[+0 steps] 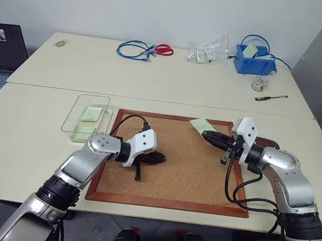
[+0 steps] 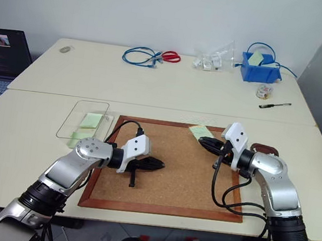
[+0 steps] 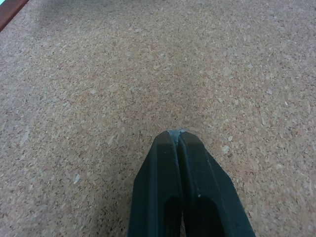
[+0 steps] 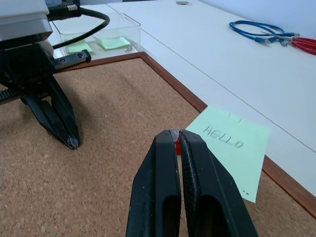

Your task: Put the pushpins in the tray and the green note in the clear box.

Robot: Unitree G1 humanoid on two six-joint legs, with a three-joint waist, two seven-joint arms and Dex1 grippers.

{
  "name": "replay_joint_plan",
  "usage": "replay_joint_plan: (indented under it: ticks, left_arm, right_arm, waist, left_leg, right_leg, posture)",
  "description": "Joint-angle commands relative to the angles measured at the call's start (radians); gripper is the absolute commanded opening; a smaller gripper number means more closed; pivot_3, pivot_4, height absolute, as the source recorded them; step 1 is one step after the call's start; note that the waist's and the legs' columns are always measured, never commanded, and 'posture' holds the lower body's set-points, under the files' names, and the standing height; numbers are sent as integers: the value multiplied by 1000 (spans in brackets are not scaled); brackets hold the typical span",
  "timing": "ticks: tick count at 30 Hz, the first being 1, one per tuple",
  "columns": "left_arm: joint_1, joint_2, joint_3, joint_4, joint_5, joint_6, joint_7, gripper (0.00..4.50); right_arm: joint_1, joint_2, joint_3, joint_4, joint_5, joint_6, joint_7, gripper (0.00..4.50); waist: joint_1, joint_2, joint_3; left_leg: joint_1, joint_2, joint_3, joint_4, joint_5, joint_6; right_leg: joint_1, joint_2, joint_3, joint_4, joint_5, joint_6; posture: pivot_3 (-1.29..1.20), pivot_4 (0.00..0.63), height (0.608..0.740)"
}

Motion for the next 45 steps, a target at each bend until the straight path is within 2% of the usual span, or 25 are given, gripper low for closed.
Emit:
replay_joint_plan:
  ticks: [1,3,4,6,10,15,27,32,37,40,45]
  left_arm:
    - [25,-80,153,-40,-229,266,37,0]
    - [5,-115,257,-101,-395,453,57,447]
    - [-1,-122,297,-118,-452,523,67,507]
    - [-2,-128,370,-142,-548,638,96,924]
    - [-16,-147,509,-130,-710,832,177,1659]
    - [-57,-266,664,-50,-830,1009,381,2544]
    - [-161,-564,908,67,-1022,1225,755,2544]
    - [-180,-619,917,60,-1057,1231,828,2544]
    - [-197,-619,891,75,-1065,1212,852,2544]
    - [-196,-618,892,77,-1076,1205,862,2143]
    - [-194,-617,886,77,-1097,1196,873,1220]
  right_arm:
    - [21,-30,-21,-87,26,14,11,60]
    - [32,-40,-18,-110,22,13,12,0]
    - [36,-42,-18,-119,22,15,11,0]
    - [43,-44,-18,-138,26,22,6,0]
    - [47,-48,-15,-160,25,26,3,0]
    - [43,-68,-7,-190,14,2,23,0]
    - [78,-97,65,-271,-45,-122,51,0]
    - [90,-103,72,-286,-47,-136,53,0]
    - [86,-105,75,-286,-51,-145,52,0]
    - [84,-105,76,-286,-53,-150,51,0]
    - [80,-101,77,-283,-53,-151,48,0]
  waist:
    - [0,0,0]
    - [0,-2,3]
    - [0,-5,4]
    - [0,-6,5]
    - [0,-7,6]
    - [11,-10,7]
    - [17,-12,9]
    - [18,-12,9]
    - [17,-13,9]
    - [17,-13,9]
    - [18,-13,9]
  left_leg:
    - [0,0,0,0,0,0]
    - [-2,0,0,0,0,0]
    - [-4,0,-1,2,0,0]
    - [-11,1,-4,5,0,0]
    - [-11,0,-4,4,0,0]
    - [-12,0,-4,5,0,-1]
    - [-12,-1,-3,5,3,-5]
    - [-12,-2,-3,5,3,-5]
    - [-12,-2,-3,5,3,-6]
    - [-12,-2,-3,5,3,-6]
    - [-12,-2,-3,5,3,-7]
  right_leg:
    - [0,0,0,0,0,0]
    - [-1,0,0,1,0,0]
    - [-3,0,-1,1,0,0]
    - [-7,0,-4,3,0,0]
    - [-7,0,-4,2,0,0]
    - [-7,-2,-5,1,0,0]
    - [-6,-3,-4,0,0,0]
    - [-6,-4,-5,0,0,0]
    - [-6,-4,-4,0,0,0]
    - [-6,-4,-4,0,0,0]
    - [-6,-4,-4,-1,0,0]
  posture:
    - [0,150,740]
    - [0,150,740]
    - [0,150,740]
    - [0,150,740]
    - [0,150,740]
    - [0,150,740]
    - [0,150,740]
    - [0,150,740]
    - [0,150,740]
    - [0,150,740]
    - [0,150,740]
